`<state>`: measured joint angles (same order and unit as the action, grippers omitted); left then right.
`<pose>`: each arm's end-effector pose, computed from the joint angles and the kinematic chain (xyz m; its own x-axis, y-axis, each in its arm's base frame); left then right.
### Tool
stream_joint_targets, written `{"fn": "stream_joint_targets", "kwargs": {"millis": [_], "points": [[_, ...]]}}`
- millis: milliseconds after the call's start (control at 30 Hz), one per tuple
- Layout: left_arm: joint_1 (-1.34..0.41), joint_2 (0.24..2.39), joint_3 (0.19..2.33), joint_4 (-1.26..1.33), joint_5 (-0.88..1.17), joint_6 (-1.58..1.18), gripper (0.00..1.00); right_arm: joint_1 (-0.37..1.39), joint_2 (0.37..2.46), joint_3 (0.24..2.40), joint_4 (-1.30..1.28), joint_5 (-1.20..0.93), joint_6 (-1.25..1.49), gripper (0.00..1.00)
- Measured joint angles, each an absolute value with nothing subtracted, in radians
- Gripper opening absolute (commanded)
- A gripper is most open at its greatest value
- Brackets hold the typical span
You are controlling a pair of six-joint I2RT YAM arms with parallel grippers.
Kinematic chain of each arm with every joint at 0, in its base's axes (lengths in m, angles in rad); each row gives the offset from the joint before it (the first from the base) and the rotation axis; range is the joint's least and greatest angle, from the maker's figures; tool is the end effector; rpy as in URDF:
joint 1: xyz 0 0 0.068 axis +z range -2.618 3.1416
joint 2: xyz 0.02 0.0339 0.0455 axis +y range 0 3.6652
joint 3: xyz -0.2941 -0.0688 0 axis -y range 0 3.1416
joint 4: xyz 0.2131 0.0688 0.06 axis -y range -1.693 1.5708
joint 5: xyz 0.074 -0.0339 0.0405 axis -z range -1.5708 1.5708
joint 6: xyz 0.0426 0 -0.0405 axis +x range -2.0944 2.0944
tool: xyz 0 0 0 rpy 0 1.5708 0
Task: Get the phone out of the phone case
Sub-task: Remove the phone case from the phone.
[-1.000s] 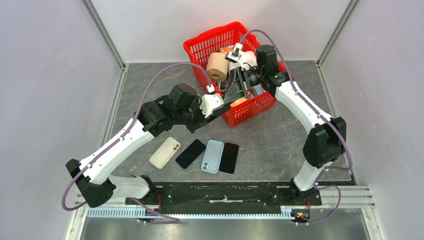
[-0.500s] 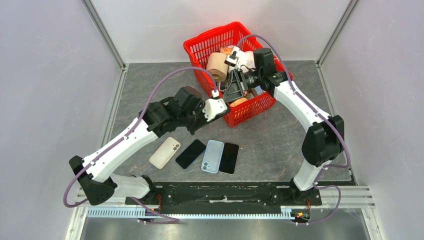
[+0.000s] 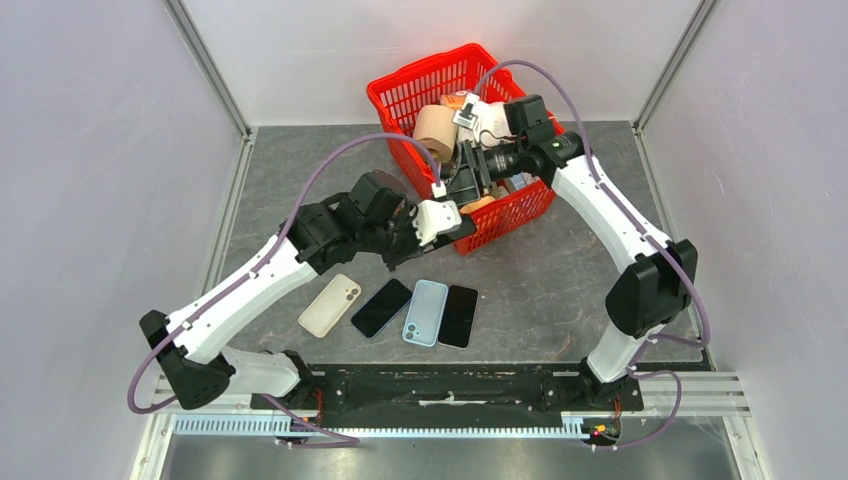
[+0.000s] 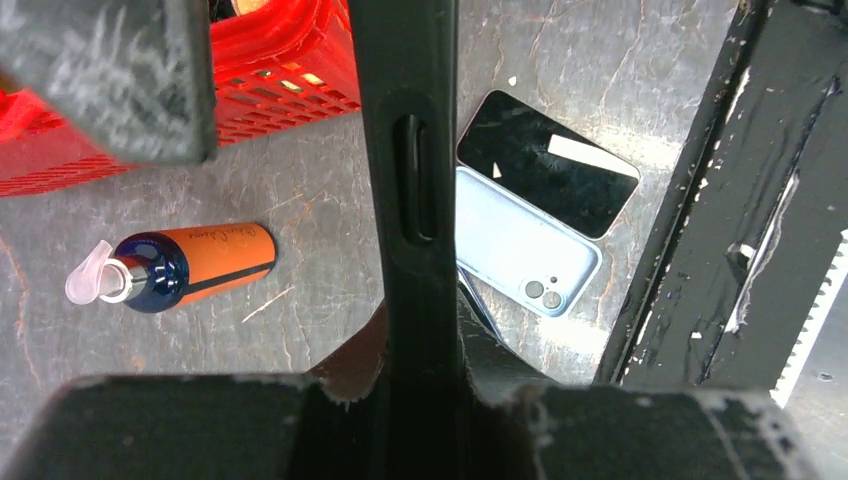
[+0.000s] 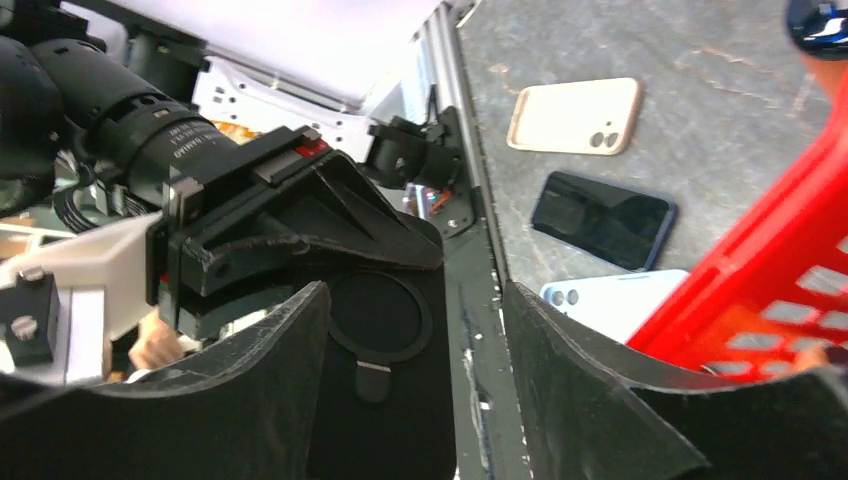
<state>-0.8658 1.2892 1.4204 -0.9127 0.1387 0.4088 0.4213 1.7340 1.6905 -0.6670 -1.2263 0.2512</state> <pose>0.1408 -0.1745 0.4015 -0.0937 0.7176 -0.6901 0.9319 0.3071 0.1928 0.3033 0.1798 0.3967 -0.7727 -0.2543 -0.5817 -0.6165 0.0822 0.7830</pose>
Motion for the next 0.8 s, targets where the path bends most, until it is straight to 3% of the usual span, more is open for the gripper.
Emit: {"fn": "stream_joint_targets", "kwargs": {"millis": [67, 133, 433, 700, 800], "points": [[-0.853, 1.288, 1.424, -0.903, 0.17, 0.411, 0.02, 0.411, 1.715, 1.702, -0.714, -1.187, 0.205, 0.78], [-0.835, 1.282, 1.424, -0.901, 0.191, 0.411, 0.02, 0.394, 1.685, 1.711, -0.744, -1.158, 0.169, 0.97], [-0.684, 1.184, 1.424, -0.902, 0.343, 0.403, 0.02, 0.323, 1.502, 1.723, -0.78, -1.108, 0.112, 0.97], [-0.57, 1.118, 1.424, -0.901, 0.532, 0.335, 0.02, 0.313, 1.489, 1.723, -0.794, -1.178, 0.107, 0.97], [-0.545, 1.118, 1.424, -0.901, 0.616, 0.299, 0.02, 0.328, 1.483, 1.731, -0.842, -1.142, 0.036, 0.92]]}}
